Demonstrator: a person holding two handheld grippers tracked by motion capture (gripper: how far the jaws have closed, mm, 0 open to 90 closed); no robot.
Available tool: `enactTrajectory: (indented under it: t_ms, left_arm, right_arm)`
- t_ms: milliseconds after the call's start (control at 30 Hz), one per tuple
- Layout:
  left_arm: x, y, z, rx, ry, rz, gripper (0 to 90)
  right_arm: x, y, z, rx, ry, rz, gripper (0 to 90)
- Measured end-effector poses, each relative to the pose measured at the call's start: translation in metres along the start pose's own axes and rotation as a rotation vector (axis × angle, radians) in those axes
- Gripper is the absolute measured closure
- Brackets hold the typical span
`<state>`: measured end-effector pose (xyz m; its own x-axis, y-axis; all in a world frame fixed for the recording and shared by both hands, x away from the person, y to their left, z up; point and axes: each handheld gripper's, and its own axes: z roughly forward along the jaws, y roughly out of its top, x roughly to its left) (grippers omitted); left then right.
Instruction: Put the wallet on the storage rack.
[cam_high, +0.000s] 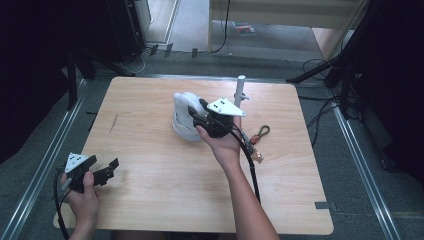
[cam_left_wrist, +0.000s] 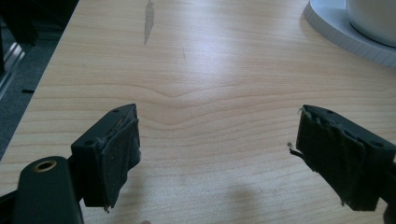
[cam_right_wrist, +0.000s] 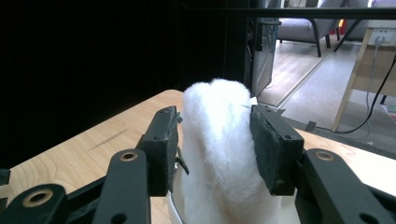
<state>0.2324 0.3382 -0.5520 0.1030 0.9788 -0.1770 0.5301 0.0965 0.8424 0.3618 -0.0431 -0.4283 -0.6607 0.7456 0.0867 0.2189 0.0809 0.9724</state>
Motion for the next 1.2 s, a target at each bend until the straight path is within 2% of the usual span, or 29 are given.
enactTrajectory:
  t_ms: [167,233,300,400,500,600,700,833,867,900,933,1100,1200]
  left_arm:
    - [0.0,0.0,0.0001,0.0,0.0,0.0,14.2]
    - [0.0,0.0,0.0001,0.0,0.0,-0.001,14.2]
    - [0.0,0.0,0.0002,0.001,-0.001,-0.001,14.2]
    - [0.0001,0.0001,0.0002,0.003,-0.001,0.001,14.2]
    - [0.0001,0.0001,0.0003,0.003,-0.001,0.002,14.2]
    - [0.0002,0.0001,0.0003,0.002,-0.002,0.001,14.2]
    - [0.0002,0.0001,0.0004,0.002,-0.002,0.0,14.2]
    - [0.0001,0.0001,0.0004,0.002,-0.002,-0.001,14.2]
    - [0.0002,0.0001,0.0005,0.002,-0.002,0.0,14.2]
    - [0.0002,0.0001,0.0005,0.002,-0.002,0.0,14.2]
    - [0.0002,0.0001,0.0005,0.002,-0.002,0.0,14.2]
    - [0.0001,0.0002,0.0004,0.004,-0.002,0.0,14.2]
    - [0.0001,0.0002,0.0004,0.004,-0.002,0.0,14.2]
  right_arm:
    - [-0.0024,0.0003,0.0003,0.007,-0.006,0.013,54.1]
    - [-0.0031,0.0006,0.0001,0.008,0.02,0.027,54.0]
    - [-0.0032,0.0004,-0.0006,0.012,0.035,0.009,53.0]
    - [-0.0038,0.0002,-0.0021,0.023,0.021,-0.018,50.7]
    - [-0.0051,-0.0005,-0.0036,0.018,0.027,0.01,49.9]
    - [-0.006,-0.0007,-0.0039,0.015,0.012,0.002,49.0]
    - [-0.0073,-0.0019,-0.0037,0.01,-0.022,-0.007,43.3]
    - [-0.0075,-0.0027,-0.0024,0.005,-0.013,-0.034,40.8]
    - [-0.0059,-0.0033,-0.0017,0.005,-0.007,-0.062,39.2]
    - [-0.002,-0.0046,-0.0003,0.013,-0.035,-0.134,35.9]
    - [-0.0013,-0.0047,-0.0002,0.015,-0.049,-0.145,35.8]
    - [-0.0064,-0.0034,-0.0015,0.002,-0.083,-0.109,34.9]
    - [-0.0085,-0.0058,-0.0016,0.028,-0.087,-0.11,33.6]
